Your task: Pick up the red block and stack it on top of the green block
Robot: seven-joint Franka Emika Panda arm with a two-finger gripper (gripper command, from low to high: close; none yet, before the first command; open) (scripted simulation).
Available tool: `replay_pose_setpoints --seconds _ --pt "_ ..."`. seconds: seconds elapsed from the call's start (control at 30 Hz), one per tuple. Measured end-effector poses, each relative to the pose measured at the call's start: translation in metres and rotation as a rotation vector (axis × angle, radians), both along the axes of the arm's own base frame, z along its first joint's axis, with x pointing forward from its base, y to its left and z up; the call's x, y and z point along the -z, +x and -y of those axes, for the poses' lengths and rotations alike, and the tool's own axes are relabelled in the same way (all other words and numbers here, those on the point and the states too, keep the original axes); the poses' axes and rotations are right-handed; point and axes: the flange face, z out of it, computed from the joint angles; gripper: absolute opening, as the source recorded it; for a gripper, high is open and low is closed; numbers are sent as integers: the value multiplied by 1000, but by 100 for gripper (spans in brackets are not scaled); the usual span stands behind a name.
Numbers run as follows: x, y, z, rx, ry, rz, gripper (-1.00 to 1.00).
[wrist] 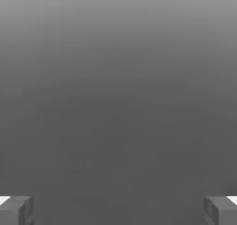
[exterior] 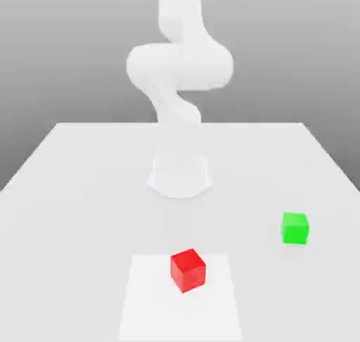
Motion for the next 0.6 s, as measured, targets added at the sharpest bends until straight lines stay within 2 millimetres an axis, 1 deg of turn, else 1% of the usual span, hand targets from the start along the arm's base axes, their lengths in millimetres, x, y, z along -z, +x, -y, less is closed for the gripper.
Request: replay_pose_setpoints --seconds 0.07,0.13,0.2,0.3,0.37,0.43,0.53,0.57,0.6 --pt "49 25 2 -49 3 -76 0" --pt "99 43 1 -96 2 -149 0" --pt "149 55 -3 -141 -6 -221 0" --pt "224 62 -11 -209 -29 -329 0" --pt "274 59 -16 -254 -52 -403 0" --pt "325 50 -21 -300 -82 -479 0" --pt "400 23 -24 -373 -147 -602 0" --pt "421 12 -23 -395 -171 -640 0" --pt "437 3 -22 -411 -190 -667 0"
